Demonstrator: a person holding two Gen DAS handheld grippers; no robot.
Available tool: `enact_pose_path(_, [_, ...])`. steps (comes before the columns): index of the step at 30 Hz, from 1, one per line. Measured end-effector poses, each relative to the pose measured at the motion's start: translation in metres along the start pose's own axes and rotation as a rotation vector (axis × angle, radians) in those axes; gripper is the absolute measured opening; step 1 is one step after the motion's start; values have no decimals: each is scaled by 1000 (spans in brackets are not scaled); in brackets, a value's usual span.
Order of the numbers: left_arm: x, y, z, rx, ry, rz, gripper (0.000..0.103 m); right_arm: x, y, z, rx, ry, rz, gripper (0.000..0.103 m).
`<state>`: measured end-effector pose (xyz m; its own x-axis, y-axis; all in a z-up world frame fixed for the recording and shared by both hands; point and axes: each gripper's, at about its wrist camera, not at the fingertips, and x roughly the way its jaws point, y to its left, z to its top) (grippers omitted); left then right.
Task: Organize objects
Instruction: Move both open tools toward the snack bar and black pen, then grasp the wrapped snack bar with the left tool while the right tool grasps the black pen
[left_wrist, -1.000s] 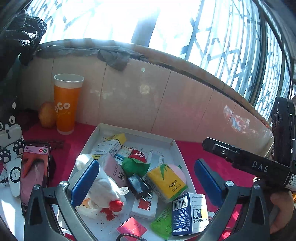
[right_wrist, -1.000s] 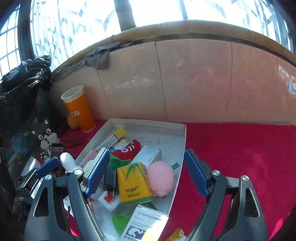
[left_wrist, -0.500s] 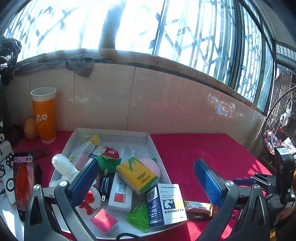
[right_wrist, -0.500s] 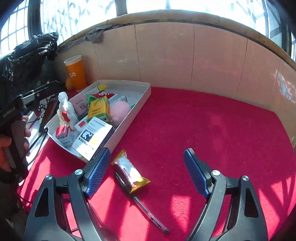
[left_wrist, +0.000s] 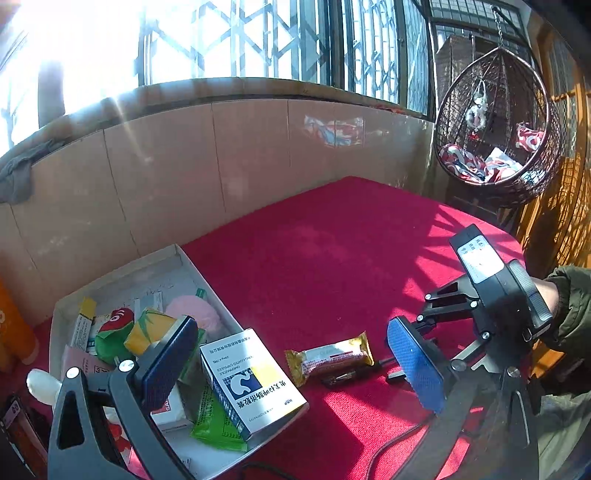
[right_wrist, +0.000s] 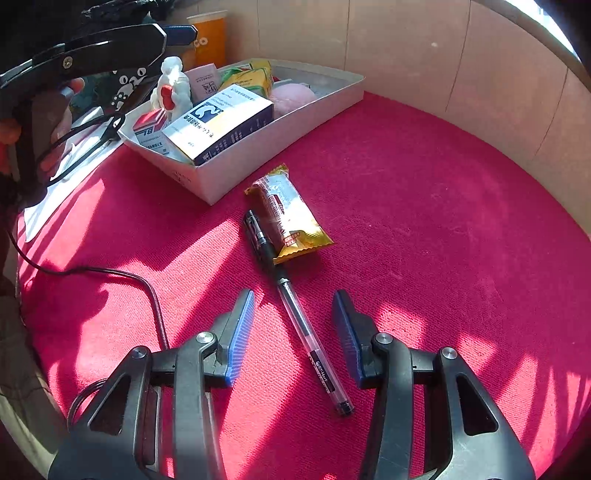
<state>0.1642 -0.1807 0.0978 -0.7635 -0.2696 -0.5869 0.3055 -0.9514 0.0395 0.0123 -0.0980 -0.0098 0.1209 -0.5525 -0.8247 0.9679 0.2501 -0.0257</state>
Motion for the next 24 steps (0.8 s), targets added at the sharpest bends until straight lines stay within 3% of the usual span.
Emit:
enact_pose_path(4, [21, -13, 7, 99, 89, -26, 103, -2, 8, -3, -46, 12, 13, 13])
enact_pose_path(10, [63, -44, -1, 308, 276, -19, 102, -26, -9, -34, 71, -18, 55, 8])
enact_pose_path(14, [82, -60, -5, 416, 348, -45, 102, -51, -46, -72, 293, -95, 65, 8])
enact_pose_path(19, [112, -62, -3, 442, 457, -70, 94, -79, -91, -112, 548, -216, 54, 8])
enact_pose_path(23, [131, -54, -8, 380, 555, -98, 70, -93, -99, -122, 596, -267, 43, 8])
enact_pose_path(24, [132, -50, -5, 340, 554, -114, 69, -94, -100, -122, 598, -274, 48, 8])
